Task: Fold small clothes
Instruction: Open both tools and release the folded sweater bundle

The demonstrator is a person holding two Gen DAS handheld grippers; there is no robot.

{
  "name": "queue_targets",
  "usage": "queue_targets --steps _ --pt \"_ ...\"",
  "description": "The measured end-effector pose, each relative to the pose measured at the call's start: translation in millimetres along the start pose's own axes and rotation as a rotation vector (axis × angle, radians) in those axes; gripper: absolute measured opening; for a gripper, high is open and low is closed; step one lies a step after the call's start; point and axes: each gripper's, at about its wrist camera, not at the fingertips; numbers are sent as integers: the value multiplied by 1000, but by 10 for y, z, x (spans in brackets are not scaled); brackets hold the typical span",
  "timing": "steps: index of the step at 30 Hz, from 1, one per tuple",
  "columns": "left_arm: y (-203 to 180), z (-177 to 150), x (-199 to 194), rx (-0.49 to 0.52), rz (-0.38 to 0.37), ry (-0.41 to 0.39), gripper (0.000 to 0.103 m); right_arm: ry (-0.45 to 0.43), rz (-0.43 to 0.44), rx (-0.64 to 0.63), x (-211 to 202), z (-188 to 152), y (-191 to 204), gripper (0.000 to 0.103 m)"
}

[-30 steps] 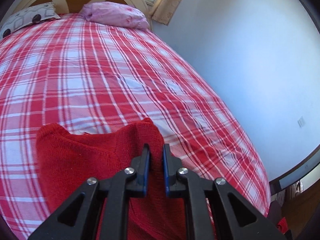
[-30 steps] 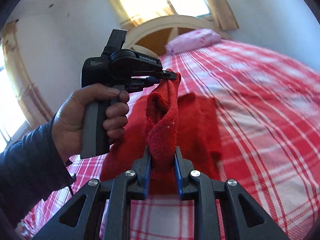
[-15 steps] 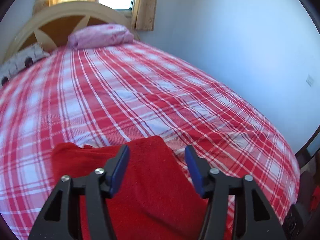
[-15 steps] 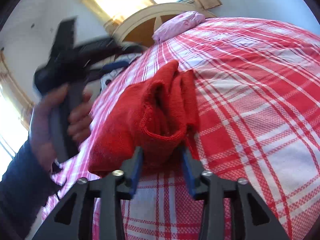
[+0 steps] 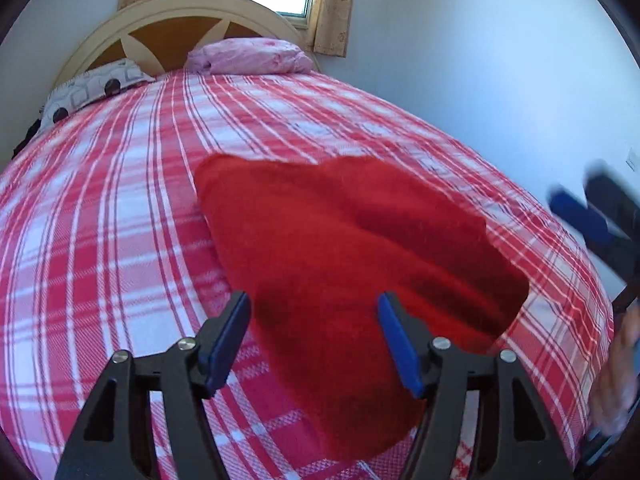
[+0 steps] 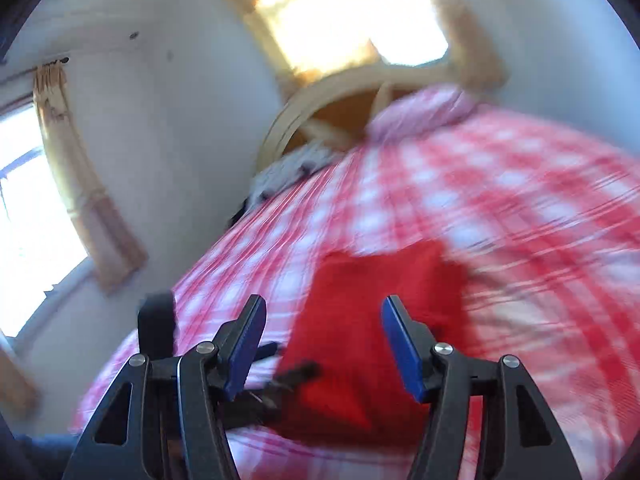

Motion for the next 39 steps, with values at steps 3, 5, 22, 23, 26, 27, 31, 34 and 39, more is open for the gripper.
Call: queue_targets --steps 3,5,22,23,26,27,31,34,39 --pt "-16 -84 76 4 30 -17 78 209 -52 105 612 -4 -324 61" --pt "-30 -156 121 14 73 -25 89 271 -138 154 798 -116 -584 61" --pt "156 -251 232 -83 -23 36 103 212 -146 52 649 -278 -619 56" --pt "157 -248 235 -84 -26 37 103 212 -159 35 641 -295 -596 56" --pt "170 -266 239 -96 -42 43 103 215 -193 -4 635 -336 -529 56" --pt "180 -276 235 -101 -49 45 103 219 -203 -18 645 -339 -511 56" --pt "219 -297 239 -122 -77 55 103 257 -239 -69 694 -313 -446 56" --pt "221 -310 224 -125 -80 54 103 281 -263 -88 722 -288 -409 56" --pt "222 -311 206 -127 -78 46 103 289 -348 -187 688 -148 -130 57"
Point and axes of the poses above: each gripper's, at about its wrist camera, not at the fingertips, and x roughly the way its jaws point, y to its left, z to its top, and after that the axes turned 2 degrees about z, right-handed
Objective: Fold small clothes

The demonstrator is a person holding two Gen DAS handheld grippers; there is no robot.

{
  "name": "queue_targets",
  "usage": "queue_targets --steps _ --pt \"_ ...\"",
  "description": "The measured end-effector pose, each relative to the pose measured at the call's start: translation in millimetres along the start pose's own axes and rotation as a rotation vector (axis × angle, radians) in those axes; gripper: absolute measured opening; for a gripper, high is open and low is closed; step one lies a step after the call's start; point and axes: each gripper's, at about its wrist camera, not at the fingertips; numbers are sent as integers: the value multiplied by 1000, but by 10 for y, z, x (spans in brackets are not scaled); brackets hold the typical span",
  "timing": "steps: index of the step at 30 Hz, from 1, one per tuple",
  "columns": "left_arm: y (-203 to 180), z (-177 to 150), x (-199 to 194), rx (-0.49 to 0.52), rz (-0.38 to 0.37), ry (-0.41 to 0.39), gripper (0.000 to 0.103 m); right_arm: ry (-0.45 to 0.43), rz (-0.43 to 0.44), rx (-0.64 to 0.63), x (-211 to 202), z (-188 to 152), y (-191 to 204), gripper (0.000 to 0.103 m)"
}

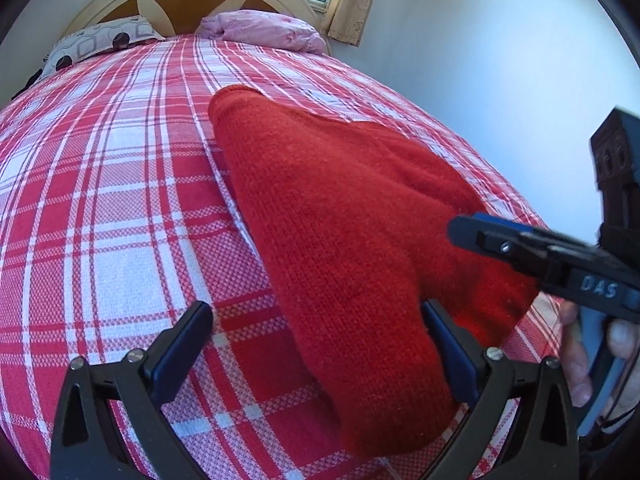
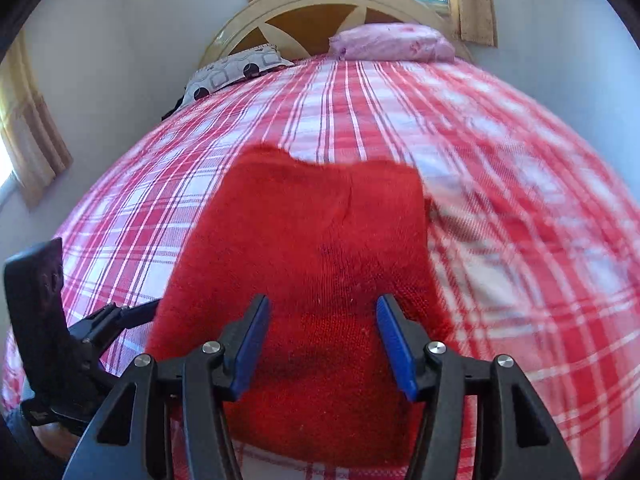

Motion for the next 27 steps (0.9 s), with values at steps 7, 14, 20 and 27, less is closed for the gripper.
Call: queue_targets --steps 7,14,20,27 --pt "46 -8 -17 -26 -23 -2 103 -28 -43 -69 75 606 235 57" --pt "75 0 -16 -31 -35 0 103 138 -113 37 878 419 -227 58" --pt "-12 -14 -11 22 -24 14 103 37 -37 102 773 267 -479 59" --pt "21 -24 -9 5 -34 15 103 176 -134 24 781 542 -230 61"
Point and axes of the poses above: each gripper's, at about its wrist camera, not at the fingertips, and x roughly the way its jaws point, y to its left, z to its top, and after that the axes turned 2 degrees about z, right-handed
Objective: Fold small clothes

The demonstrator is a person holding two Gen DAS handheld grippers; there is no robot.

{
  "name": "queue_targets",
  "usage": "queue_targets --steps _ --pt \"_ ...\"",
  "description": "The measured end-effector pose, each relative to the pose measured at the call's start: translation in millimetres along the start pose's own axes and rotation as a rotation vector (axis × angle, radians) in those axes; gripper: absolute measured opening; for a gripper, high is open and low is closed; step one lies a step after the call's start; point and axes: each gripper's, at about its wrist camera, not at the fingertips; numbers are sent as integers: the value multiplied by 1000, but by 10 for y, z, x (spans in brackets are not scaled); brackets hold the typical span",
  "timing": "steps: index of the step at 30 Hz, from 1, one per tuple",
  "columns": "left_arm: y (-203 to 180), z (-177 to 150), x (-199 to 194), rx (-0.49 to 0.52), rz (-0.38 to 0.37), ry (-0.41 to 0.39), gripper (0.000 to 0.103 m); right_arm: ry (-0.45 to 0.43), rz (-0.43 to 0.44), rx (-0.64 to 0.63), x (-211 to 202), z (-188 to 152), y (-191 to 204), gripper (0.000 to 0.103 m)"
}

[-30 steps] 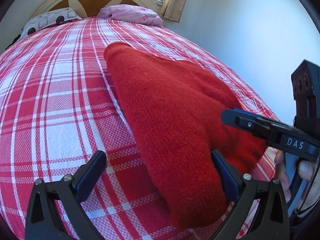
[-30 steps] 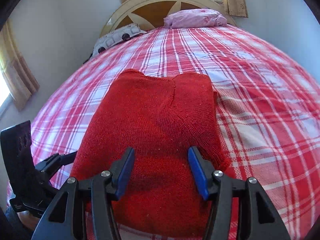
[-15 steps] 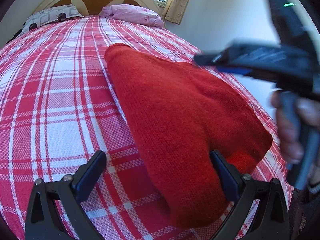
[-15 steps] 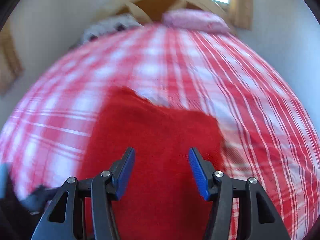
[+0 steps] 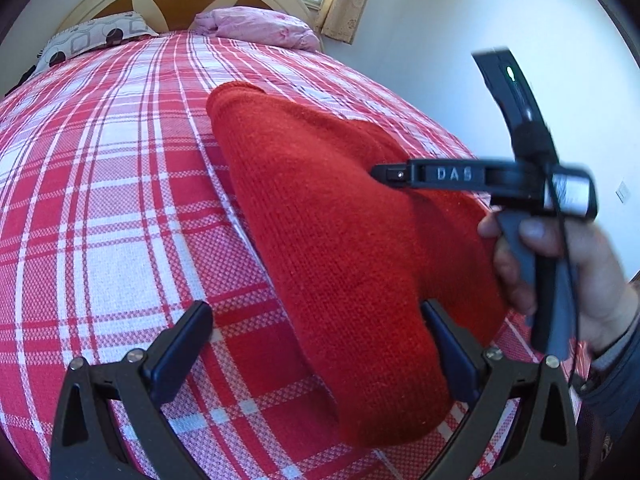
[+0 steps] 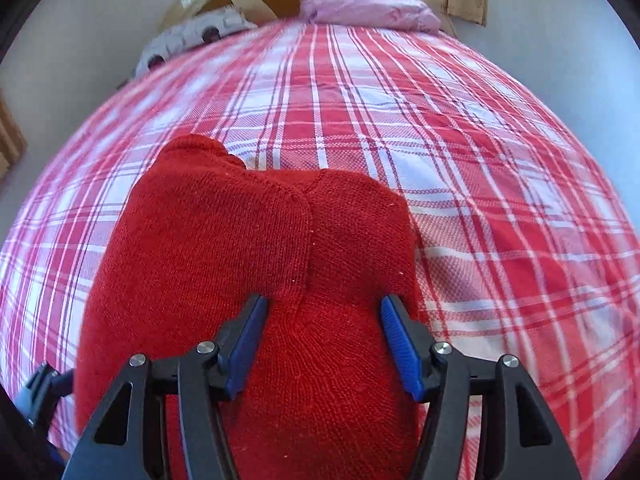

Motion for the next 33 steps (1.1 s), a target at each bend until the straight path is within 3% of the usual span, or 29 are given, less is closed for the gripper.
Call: queue_targets --steps 5,7,9,11,13,16,21,27,33 --pt "9 -3 5 -8 -6 2 103 -103 -28 -22 -257 181 147 61" --pt "12 -1 6 -9 -6 2 103 -136 8 -31 -277 219 203 61" --pt "14 2 9 -10 -8 3 103 -118 68 -57 -185 249 271 61" --pt "11 -1 10 -9 -8 3 103 -81 63 -93 -29 249 321 61" --pt "11 1 12 -10 -8 4 103 39 44 -74 267 235 278 62" --pt "14 13 26 -8 -6 8 103 33 109 22 323 257 112 64" --pt "6 32 51 -3 0 9 103 1 92 -32 171 195 158 64" --pt "0 36 62 -3 6 4 103 -127 134 72 -261 115 -224 64" --pt "1 23 54 -6 9 4 103 -129 151 146 -387 28 -662 64"
Point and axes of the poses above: each gripper's, at about its wrist camera, not at the fingertips, and x roughly the way its jaws point, y to its left, z to its top, and after that the axes turned 2 degrees about z, right-handed
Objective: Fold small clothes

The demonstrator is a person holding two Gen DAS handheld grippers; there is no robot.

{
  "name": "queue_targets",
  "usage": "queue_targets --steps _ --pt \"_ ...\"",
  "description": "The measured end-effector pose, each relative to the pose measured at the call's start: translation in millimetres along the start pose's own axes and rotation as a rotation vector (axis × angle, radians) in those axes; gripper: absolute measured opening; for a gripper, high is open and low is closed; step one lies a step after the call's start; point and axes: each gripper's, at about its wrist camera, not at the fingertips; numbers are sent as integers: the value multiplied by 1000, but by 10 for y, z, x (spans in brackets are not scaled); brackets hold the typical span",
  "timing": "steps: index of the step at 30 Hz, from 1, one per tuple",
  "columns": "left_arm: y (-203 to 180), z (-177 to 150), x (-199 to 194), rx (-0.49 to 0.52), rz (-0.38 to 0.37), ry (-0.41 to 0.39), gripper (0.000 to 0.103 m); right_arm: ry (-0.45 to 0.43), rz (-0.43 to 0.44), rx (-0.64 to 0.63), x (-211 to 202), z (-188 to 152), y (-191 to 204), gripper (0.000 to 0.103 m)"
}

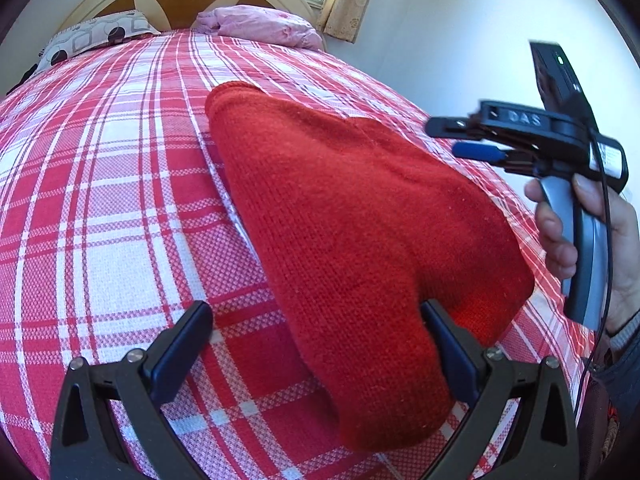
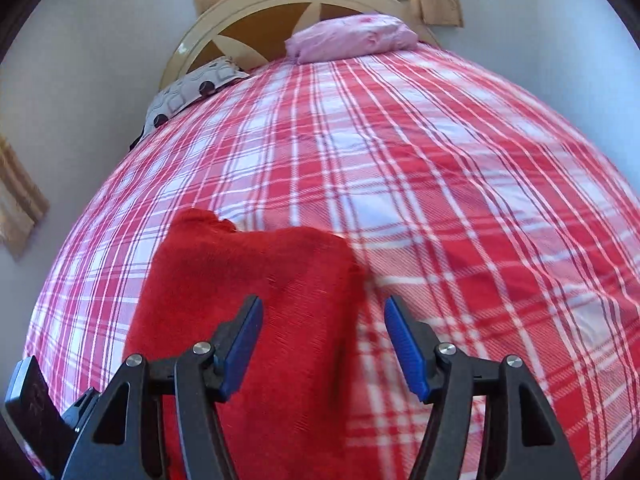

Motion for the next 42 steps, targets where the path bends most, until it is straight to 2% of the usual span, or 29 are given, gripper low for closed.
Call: queue_targets --steps 10,18,23,26,32,37,42 --pt "-30 15 22 4 18 4 103 48 66 140 158 -114 -416 64" --pt "9 19 -3 -15 1 -5 103 33 67 110 190 -112 -410 66" --pt "125 -24 -166 -72 -34 -75 103 17 110 148 203 -86 -465 66" --pt "128 -31 -133 -76 -41 -59 103 30 150 183 314 -94 -494 66" --pt "76 -17 -78 -73 -53 -41 103 61 215 164 552 -18 -378 66" --pt "41 27 30 -47 -72 13 103 99 243 99 772 38 -252 66" --pt "74 54 73 -57 -90 26 103 102 287 68 862 78 -292 65"
Point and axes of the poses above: each gripper's, at about its wrist camera, not at the fingertips, and x roughly the way its jaws point, y to its left, z to its top, and after that the axes turned 2 degrees about z, right-handed
